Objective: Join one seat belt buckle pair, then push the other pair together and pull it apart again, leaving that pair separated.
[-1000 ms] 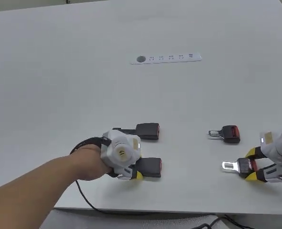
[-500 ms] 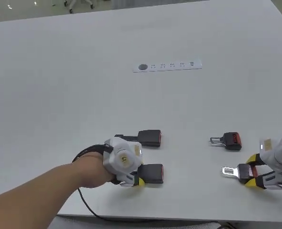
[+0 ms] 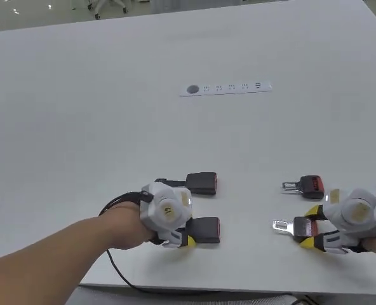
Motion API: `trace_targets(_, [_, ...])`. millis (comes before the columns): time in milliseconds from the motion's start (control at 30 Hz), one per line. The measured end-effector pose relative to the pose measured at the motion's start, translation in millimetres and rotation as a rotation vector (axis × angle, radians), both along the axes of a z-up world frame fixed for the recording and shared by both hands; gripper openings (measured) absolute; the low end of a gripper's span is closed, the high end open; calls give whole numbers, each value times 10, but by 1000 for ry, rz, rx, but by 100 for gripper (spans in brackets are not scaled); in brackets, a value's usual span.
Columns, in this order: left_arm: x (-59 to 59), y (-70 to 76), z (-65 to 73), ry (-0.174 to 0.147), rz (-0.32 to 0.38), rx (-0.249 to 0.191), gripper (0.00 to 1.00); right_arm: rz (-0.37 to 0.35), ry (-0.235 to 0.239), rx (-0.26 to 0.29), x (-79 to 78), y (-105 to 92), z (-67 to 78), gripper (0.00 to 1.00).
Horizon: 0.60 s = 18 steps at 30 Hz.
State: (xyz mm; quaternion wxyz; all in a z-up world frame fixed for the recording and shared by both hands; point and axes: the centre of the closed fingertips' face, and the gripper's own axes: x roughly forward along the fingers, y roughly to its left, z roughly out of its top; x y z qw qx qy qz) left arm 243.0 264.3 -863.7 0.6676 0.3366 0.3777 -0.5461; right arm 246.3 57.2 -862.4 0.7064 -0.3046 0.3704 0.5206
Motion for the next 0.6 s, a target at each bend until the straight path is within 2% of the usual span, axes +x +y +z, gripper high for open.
trace_targets(600, [-5, -10, -2, 2, 0, 18, 32, 73, -22, 42, -92, 783, -21, 35])
